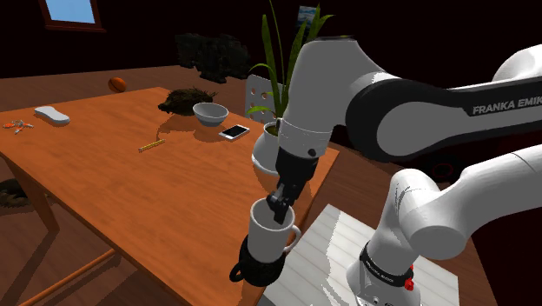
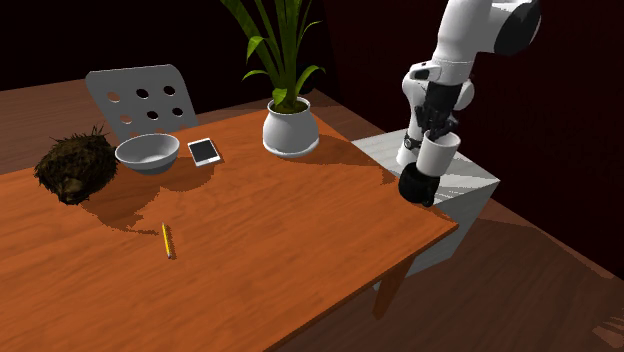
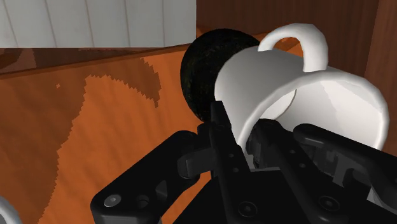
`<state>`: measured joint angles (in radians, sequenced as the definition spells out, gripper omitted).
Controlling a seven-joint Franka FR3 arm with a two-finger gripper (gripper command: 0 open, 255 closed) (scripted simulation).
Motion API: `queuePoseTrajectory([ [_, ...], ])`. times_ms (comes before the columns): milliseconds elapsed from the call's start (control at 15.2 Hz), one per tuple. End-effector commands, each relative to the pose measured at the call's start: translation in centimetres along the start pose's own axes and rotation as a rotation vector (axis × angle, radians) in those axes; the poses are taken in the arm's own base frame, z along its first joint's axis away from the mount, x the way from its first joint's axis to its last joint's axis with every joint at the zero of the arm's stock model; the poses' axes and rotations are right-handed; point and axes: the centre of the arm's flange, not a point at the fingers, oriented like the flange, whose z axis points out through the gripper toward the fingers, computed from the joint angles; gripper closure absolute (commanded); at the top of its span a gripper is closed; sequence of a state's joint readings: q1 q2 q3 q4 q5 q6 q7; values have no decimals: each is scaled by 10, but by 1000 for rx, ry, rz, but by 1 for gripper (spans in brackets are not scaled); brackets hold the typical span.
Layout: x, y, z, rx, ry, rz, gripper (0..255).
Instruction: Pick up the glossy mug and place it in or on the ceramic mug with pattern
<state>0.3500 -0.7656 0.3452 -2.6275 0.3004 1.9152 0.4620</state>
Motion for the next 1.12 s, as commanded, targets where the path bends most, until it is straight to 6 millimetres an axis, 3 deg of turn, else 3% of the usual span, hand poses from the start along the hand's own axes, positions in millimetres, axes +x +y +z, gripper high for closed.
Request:
queuePoseTrajectory([
  [0,0,0,11,0,1,0,255],
  [132,0,0,20,0,1,0,255],
  [660,0,0,20,0,1,0,255],
  [726,0,1,20,0,1,0,0],
  [1056,0,0,20,0,1,0,0],
])
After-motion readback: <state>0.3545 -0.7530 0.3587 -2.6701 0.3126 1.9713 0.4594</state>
